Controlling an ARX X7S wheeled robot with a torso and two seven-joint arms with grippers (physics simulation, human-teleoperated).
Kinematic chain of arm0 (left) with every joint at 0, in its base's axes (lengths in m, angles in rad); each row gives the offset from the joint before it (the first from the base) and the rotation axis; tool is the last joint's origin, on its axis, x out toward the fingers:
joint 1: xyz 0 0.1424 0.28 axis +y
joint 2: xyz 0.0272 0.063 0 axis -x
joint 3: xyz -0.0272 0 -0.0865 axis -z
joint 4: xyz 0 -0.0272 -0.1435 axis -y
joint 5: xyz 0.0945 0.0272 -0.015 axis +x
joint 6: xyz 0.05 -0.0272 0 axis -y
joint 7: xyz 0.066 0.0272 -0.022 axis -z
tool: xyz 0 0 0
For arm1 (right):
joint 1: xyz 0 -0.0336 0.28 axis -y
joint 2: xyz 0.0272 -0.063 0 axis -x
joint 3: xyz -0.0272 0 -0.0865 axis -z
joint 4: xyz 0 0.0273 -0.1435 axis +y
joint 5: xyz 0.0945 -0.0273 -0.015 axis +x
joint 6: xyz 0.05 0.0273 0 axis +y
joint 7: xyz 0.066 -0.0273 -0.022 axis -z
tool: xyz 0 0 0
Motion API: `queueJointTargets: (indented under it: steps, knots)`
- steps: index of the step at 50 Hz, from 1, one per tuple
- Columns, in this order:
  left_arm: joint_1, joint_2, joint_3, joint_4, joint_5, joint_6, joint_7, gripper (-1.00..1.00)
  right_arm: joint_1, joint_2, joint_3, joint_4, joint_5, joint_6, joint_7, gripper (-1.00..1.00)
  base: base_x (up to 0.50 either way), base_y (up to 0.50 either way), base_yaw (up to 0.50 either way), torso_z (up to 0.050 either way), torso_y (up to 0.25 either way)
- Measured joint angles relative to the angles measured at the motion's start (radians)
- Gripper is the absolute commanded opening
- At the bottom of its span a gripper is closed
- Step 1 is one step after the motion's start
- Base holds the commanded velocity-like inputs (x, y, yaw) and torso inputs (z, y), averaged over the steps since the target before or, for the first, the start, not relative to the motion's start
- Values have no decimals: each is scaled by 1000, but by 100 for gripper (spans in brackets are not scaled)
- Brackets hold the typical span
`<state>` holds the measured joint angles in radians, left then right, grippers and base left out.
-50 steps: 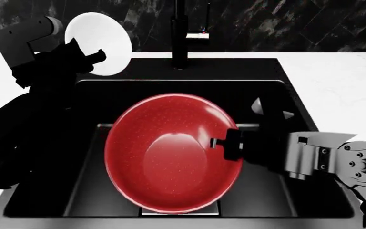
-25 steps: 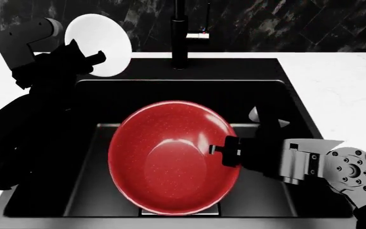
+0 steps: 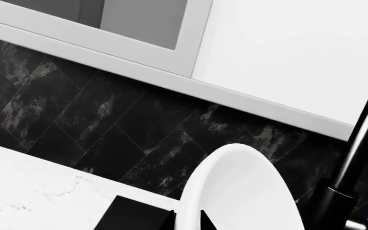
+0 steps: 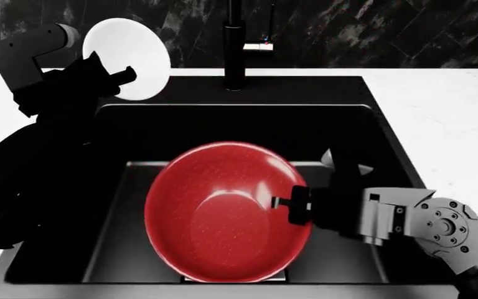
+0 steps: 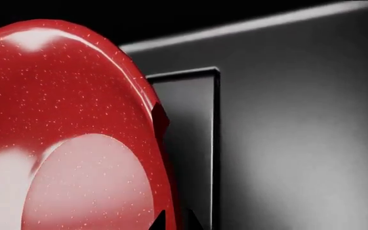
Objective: Stack the bowls in the sink.
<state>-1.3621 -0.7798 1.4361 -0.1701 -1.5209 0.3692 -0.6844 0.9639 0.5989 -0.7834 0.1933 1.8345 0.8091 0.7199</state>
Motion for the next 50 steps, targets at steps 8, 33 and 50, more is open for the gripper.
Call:
queueJointTargets:
  steps: [8,33,50]
  knots:
    - [1,0,-3,0,1,-1,0,-100,-13,-7,-6,17,-13,-11,-19,-100,0,0,0,0,0]
    - [6,-4,-10,7,9,-5,-5,-100,-33,-33,-32,78,-50,-25,-58,-100,0,0,0,0,1]
    - [7,-4,-16,8,12,-10,-6,-100,-33,-53,-51,131,-74,-18,-78,-100,0,0,0,0,1]
